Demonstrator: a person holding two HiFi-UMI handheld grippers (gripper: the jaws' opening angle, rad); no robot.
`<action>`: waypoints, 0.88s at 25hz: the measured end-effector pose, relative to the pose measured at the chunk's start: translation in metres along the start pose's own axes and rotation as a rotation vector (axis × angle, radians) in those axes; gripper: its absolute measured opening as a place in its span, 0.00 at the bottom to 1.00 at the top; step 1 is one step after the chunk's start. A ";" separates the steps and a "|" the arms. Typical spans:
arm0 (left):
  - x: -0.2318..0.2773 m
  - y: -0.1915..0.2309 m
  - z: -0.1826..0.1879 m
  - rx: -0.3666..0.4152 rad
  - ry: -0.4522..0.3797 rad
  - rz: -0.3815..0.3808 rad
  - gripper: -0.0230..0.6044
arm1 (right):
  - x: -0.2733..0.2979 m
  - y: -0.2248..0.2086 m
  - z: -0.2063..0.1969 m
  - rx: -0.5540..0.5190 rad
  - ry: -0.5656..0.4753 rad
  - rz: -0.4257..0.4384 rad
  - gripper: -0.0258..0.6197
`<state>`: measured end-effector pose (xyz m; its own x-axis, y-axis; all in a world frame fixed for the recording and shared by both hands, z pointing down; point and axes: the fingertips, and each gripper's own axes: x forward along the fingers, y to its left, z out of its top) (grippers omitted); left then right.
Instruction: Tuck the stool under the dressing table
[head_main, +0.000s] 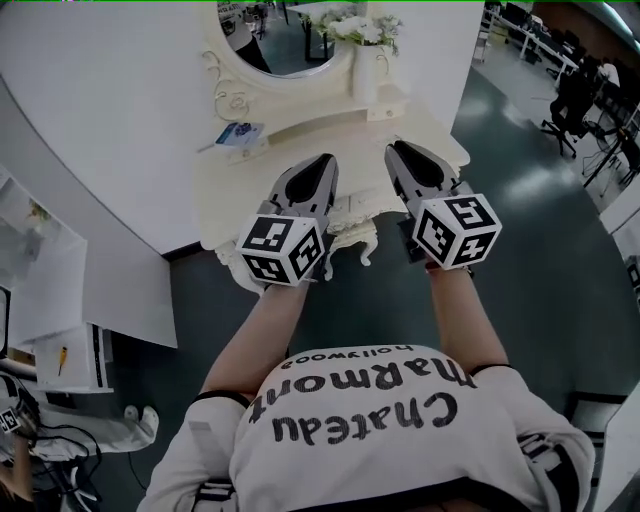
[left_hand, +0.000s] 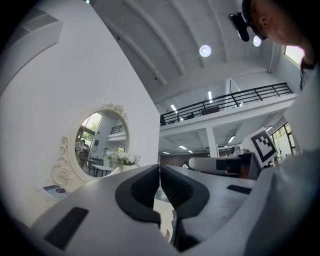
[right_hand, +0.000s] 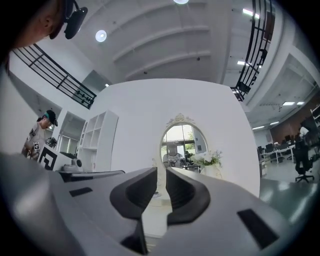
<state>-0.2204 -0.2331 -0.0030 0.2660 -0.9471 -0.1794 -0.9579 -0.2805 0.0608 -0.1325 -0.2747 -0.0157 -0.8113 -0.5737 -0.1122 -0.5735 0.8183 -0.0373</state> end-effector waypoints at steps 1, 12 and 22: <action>0.004 -0.004 0.004 0.001 -0.009 0.006 0.08 | -0.001 -0.005 0.003 0.001 0.002 0.010 0.15; 0.039 -0.054 -0.010 0.000 0.001 0.120 0.08 | -0.032 -0.064 -0.002 -0.038 0.073 0.080 0.14; 0.048 -0.097 -0.039 0.021 0.008 0.215 0.08 | -0.065 -0.108 -0.027 -0.023 0.115 0.142 0.14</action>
<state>-0.1106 -0.2577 0.0204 0.0563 -0.9861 -0.1563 -0.9947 -0.0689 0.0765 -0.0211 -0.3272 0.0229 -0.8913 -0.4535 -0.0006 -0.4535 0.8912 -0.0067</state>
